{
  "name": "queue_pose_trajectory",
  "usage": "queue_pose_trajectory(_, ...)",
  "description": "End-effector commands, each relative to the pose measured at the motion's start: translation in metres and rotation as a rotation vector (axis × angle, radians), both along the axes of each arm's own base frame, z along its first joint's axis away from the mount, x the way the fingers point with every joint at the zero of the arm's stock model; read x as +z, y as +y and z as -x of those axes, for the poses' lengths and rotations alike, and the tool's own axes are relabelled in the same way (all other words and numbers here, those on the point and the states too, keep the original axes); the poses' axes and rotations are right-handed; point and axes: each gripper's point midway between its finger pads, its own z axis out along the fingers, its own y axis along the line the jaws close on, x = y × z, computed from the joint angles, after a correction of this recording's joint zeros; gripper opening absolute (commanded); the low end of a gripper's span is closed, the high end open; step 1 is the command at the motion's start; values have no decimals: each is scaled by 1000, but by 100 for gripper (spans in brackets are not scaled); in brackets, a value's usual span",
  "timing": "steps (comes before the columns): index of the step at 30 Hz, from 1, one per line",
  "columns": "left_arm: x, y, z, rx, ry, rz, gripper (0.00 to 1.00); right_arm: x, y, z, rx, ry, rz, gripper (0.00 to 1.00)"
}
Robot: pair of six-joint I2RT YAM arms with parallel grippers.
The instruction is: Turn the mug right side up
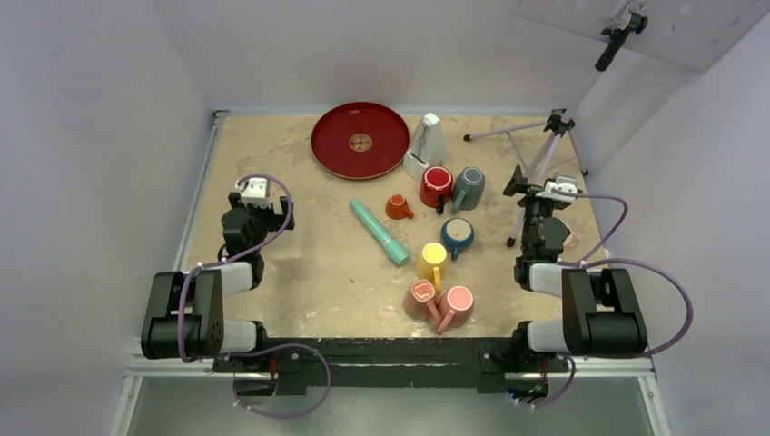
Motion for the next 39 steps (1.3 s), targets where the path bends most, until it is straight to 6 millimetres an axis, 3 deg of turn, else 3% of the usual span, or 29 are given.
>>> queue_pose_trajectory(1,23,-1,-11,-15,-79,6,100,40,3,-5,14,-31,18,99)
queue_pose_trajectory(5,25,-5,-11,-34,-91,6,100,76,18,0,96,-60,58,99)
queue_pose_trajectory(7,37,-13,-7,-88,-121,-2,100,95,33,3,177,-69,78,99)
queue_pose_trajectory(9,57,-21,-1,-138,-126,-9,100,106,59,3,290,-45,90,98)
queue_pose_trajectory(11,62,-25,10,-159,1,13,100,110,82,3,366,8,96,99)
queue_pose_trajectory(13,82,-31,20,-210,145,8,100,105,125,4,459,84,158,98)
queue_pose_trajectory(14,87,-38,30,-249,234,27,100,103,136,3,473,120,187,98)
queue_pose_trajectory(15,90,-44,39,-273,325,62,100,94,167,6,538,176,216,98)
queue_pose_trajectory(18,104,-57,65,-270,491,203,97,68,223,12,657,338,263,96)
queue_pose_trajectory(22,118,-68,86,-252,584,334,93,31,260,10,752,541,305,88)
queue_pose_trajectory(26,126,-78,87,-249,595,429,89,-19,271,0,794,746,434,77)
queue_pose_trajectory(29,121,-78,87,-233,602,453,87,-56,275,-9,807,850,506,75)
queue_pose_trajectory(34,117,-76,80,-199,589,470,83,-99,284,-23,827,932,558,73)
queue_pose_trajectory(39,118,-79,71,-205,574,508,80,-129,297,-39,851,988,575,66)
